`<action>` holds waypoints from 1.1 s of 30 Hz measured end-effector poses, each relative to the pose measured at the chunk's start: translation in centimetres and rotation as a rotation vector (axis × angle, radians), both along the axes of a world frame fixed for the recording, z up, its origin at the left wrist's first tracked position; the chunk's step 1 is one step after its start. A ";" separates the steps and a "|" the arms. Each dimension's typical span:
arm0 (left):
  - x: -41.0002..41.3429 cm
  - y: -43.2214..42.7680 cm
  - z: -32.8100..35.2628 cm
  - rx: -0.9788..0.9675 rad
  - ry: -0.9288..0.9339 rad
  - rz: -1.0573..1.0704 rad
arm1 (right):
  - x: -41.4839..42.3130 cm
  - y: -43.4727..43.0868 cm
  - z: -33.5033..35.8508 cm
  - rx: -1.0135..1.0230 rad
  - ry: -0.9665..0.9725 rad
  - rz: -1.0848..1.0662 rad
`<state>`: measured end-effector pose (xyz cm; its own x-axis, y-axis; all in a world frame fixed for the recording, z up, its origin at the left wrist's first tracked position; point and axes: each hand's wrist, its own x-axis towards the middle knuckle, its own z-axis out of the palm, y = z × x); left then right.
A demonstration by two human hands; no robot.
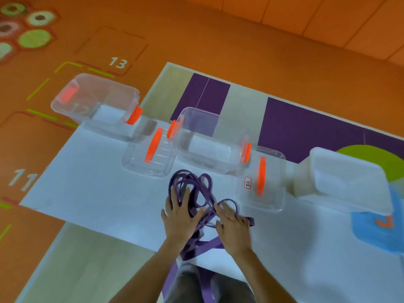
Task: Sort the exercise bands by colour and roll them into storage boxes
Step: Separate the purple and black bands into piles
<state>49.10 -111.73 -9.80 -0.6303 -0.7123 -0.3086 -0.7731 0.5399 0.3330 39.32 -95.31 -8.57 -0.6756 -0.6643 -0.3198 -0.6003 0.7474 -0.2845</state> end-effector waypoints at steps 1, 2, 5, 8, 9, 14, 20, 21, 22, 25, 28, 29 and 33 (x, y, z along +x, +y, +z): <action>0.3 0.0 0.1 0.009 0.004 -0.009 | 0.0 0.2 0.4 -0.023 0.012 -0.005; 0.6 -0.1 0.3 0.023 0.011 -0.022 | -0.2 0.3 0.8 -0.045 0.008 -0.022; 1.8 -0.2 0.5 0.098 0.040 -0.088 | -0.1 0.5 1.3 -0.019 -0.054 -0.093; 2.6 -0.4 0.8 0.180 0.181 -0.119 | 0.3 0.9 1.3 -0.035 -0.116 -0.154; 2.8 -0.3 0.8 0.191 0.222 -0.134 | 0.4 1.1 1.1 -0.028 -0.146 -0.159; 3.0 0.4 0.2 0.196 0.059 -0.221 | 1.2 1.8 -0.4 0.075 -0.279 -0.080; 3.1 0.1 0.1 0.057 -0.109 -0.237 | 1.7 2.4 -0.8 -0.016 -0.163 -0.035; 3.2 0.1 0.0 0.024 -0.099 -0.243 | 1.7 2.5 -0.8 -0.052 -0.151 -0.036; 3.4 0.0 -0.1 -0.018 -0.082 -0.260 | 1.7 2.5 -0.8 -0.095 -0.147 -0.048; 3.3 0.1 0.6 -0.098 -0.029 -0.303 | 1.6 2.9 -0.6 -0.197 -0.130 -0.088; 3.3 0.3 1.5 -0.143 -0.006 -0.355 | 1.3 3.5 -0.5 -0.215 -0.089 -0.103; 3.1 0.4 1.9 -0.150 0.002 -0.372 | 1.1 3.7 -0.3 -0.216 -0.079 -0.113; 2.2 1.1 3.4 -0.172 0.093 -0.437 | 0.5 4.4 0.9 -0.178 -0.059 -0.110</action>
<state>51.30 -110.61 -6.38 -0.9014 -0.4103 -0.1381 -0.4329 0.8609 0.2675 39.79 -90.89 -7.68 -0.7310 -0.6368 -0.2454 -0.4959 0.7427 -0.4500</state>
